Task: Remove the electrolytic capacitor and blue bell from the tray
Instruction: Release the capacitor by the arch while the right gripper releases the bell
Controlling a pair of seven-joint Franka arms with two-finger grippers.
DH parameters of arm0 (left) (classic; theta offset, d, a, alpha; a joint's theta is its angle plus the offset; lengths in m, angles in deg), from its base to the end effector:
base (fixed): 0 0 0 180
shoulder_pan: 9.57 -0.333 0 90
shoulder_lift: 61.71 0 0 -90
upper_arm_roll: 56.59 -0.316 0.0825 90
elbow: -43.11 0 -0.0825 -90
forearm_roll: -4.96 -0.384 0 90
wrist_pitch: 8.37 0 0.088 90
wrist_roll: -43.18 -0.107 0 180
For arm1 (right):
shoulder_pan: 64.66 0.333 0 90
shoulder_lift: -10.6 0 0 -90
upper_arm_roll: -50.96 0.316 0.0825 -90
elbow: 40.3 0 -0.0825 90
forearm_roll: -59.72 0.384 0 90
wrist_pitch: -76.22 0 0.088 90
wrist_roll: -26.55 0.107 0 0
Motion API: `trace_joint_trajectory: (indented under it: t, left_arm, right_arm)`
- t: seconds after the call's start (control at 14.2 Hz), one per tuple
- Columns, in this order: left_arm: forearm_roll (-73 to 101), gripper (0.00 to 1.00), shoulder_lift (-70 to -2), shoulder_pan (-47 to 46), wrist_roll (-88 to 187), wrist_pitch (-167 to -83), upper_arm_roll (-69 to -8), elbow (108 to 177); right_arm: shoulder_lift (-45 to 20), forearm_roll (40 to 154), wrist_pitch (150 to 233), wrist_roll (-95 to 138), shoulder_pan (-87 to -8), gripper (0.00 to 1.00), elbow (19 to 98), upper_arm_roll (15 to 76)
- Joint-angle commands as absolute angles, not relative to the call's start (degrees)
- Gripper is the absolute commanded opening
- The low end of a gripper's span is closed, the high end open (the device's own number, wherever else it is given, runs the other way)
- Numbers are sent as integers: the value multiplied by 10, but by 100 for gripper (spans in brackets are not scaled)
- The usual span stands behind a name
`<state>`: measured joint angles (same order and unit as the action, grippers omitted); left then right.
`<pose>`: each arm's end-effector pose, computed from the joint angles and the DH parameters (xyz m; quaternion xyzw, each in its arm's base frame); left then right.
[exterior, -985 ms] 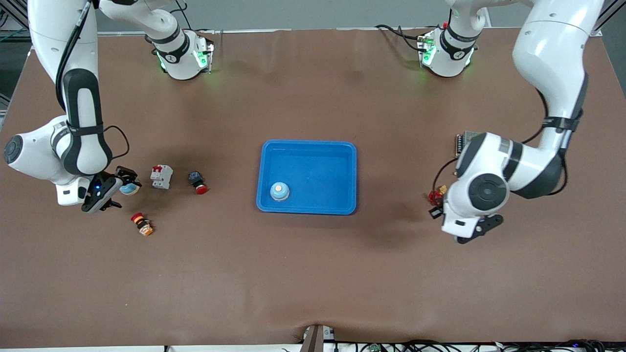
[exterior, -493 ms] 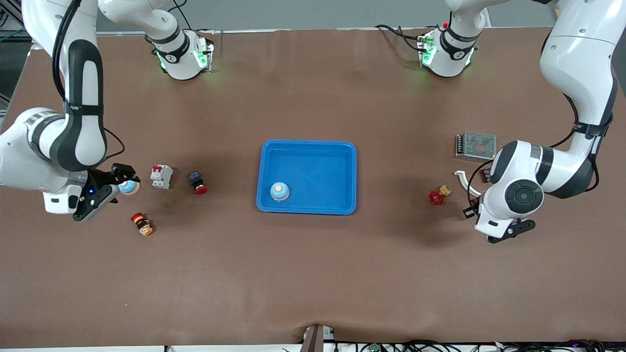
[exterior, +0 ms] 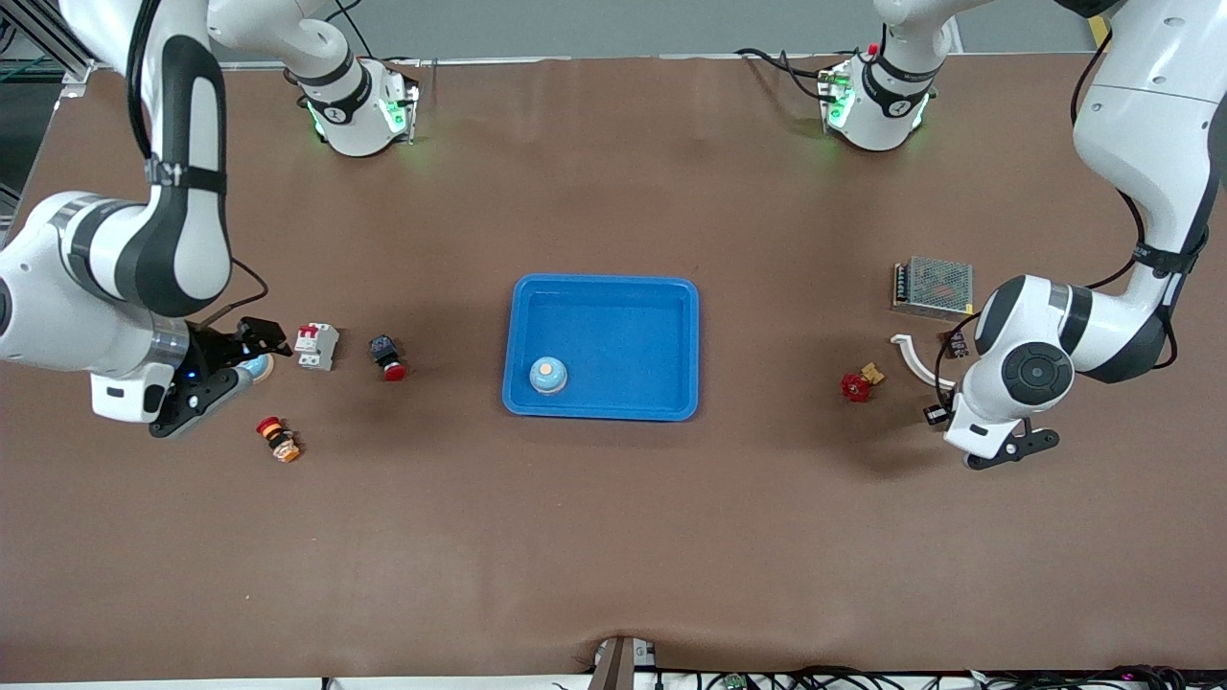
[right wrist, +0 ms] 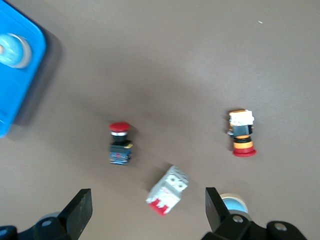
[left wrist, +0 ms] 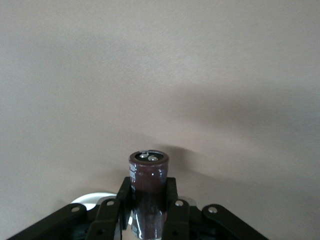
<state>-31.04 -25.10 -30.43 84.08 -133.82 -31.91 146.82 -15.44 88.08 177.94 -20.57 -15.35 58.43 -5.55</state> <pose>0.6329 -0.0054 0.2003 -0.9810 -0.1405 0.0325 0.1297 0.6180 0.0250 0.4021 -0.9562 -0.2754 0.0564 0.0822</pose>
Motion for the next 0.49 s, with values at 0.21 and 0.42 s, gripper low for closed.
trace_joint_trajectory:
  t: [0.21, 0.42]
  left_arm:
    - [-344, 0, -246, -326, 837, -1364, -314, 1484]
    - [-344, 23, -244, -324, 838, -1364, -314, 1481]
  right_arm:
    - [-141, 854, 1721, -30, -27, 100, 550, -122]
    - [-141, 857, 1725, 67, 48, 100, 550, -157]
